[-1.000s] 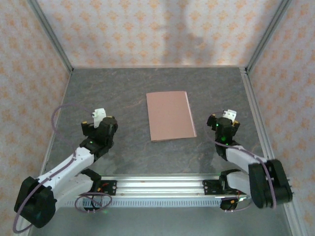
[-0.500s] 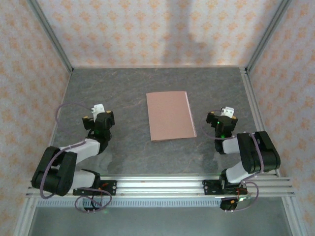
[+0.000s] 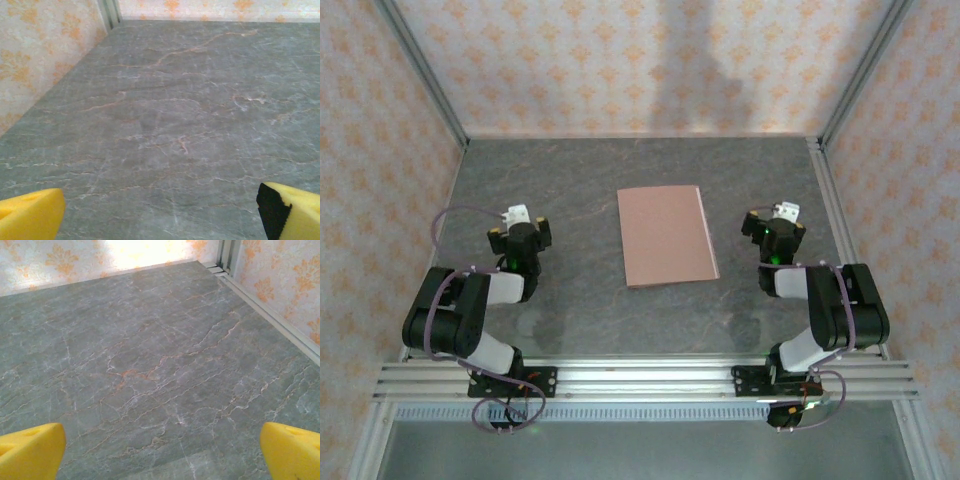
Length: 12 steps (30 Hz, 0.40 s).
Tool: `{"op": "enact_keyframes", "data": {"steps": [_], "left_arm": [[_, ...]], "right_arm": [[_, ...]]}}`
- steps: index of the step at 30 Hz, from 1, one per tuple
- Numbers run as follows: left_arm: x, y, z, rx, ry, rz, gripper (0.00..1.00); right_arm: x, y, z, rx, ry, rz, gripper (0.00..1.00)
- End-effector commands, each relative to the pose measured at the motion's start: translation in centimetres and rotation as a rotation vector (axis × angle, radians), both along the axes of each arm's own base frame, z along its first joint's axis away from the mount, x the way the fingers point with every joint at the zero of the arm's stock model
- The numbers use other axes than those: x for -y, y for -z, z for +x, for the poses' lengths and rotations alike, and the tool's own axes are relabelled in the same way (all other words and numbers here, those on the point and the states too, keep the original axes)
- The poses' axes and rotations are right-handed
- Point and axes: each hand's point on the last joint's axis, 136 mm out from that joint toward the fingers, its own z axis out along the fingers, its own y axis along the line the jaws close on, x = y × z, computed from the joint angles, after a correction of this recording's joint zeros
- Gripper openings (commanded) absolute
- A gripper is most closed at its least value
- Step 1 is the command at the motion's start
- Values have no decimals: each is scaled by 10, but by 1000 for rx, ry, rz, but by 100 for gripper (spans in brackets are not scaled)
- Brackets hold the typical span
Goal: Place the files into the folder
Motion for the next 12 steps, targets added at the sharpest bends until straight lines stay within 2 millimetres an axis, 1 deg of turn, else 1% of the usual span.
{"op": "enact_keyframes", "data": {"steps": [1, 12], "left_arm": [[3, -9, 5, 29, 11, -24, 100], [2, -9, 5, 31, 9, -21, 100]], "right_arm": [[0, 5, -2, -17, -2, 12, 99], [0, 5, -2, -16, -2, 13, 99]]}}
